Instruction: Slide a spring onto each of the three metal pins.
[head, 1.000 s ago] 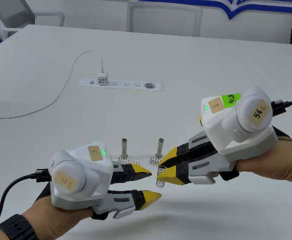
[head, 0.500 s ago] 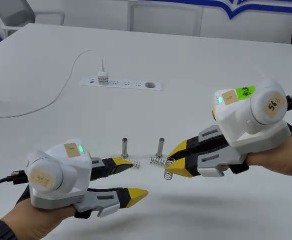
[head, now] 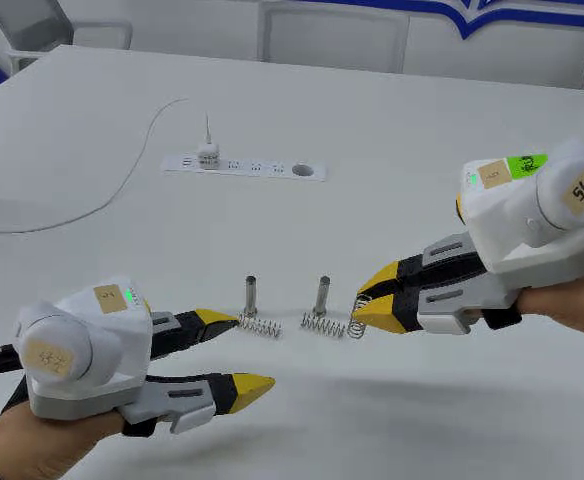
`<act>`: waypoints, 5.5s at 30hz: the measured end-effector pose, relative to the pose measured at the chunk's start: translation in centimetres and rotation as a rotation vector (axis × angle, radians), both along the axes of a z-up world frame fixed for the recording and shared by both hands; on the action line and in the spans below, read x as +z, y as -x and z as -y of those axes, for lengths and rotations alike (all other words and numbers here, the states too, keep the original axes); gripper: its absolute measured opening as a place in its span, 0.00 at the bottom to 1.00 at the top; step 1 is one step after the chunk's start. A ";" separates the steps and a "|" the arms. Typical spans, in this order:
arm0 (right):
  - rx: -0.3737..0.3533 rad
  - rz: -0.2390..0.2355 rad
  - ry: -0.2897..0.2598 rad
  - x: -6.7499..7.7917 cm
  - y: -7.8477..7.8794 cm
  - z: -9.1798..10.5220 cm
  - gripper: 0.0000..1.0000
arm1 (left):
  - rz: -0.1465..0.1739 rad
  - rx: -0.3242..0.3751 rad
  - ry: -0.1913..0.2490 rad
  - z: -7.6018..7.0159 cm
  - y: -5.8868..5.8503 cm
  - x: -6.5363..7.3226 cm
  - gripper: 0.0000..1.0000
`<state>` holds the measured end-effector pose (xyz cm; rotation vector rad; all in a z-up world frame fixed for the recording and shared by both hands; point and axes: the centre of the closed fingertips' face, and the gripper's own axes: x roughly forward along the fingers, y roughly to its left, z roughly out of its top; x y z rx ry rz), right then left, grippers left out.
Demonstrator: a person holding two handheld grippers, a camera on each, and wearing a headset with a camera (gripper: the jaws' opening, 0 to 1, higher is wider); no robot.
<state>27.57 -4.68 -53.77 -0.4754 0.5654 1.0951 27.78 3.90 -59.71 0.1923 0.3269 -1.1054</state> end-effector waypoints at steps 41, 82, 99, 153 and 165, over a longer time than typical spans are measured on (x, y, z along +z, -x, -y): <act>-0.243 0.014 -0.006 -0.1 -6.9 5.9 0.12 | -0.036 0.063 0.005 -1.9 -0.7 -0.6 0.64; -0.307 -0.059 -0.027 -5.4 -7.9 6.2 0.12 | -0.056 0.072 -0.014 -2.3 -0.8 -1.5 0.61; -0.339 -0.078 -0.023 -7.6 -7.8 6.2 0.12 | -0.058 0.077 -0.019 -2.4 -0.8 -1.6 0.61; -0.310 -0.089 0.007 -9.4 -4.2 5.4 0.17 | -0.039 0.074 -0.021 -2.2 -0.6 -1.0 0.60; -0.261 -0.082 0.007 -9.3 -4.3 3.4 0.17 | -0.033 0.077 -0.021 -2.2 -0.7 -0.7 0.59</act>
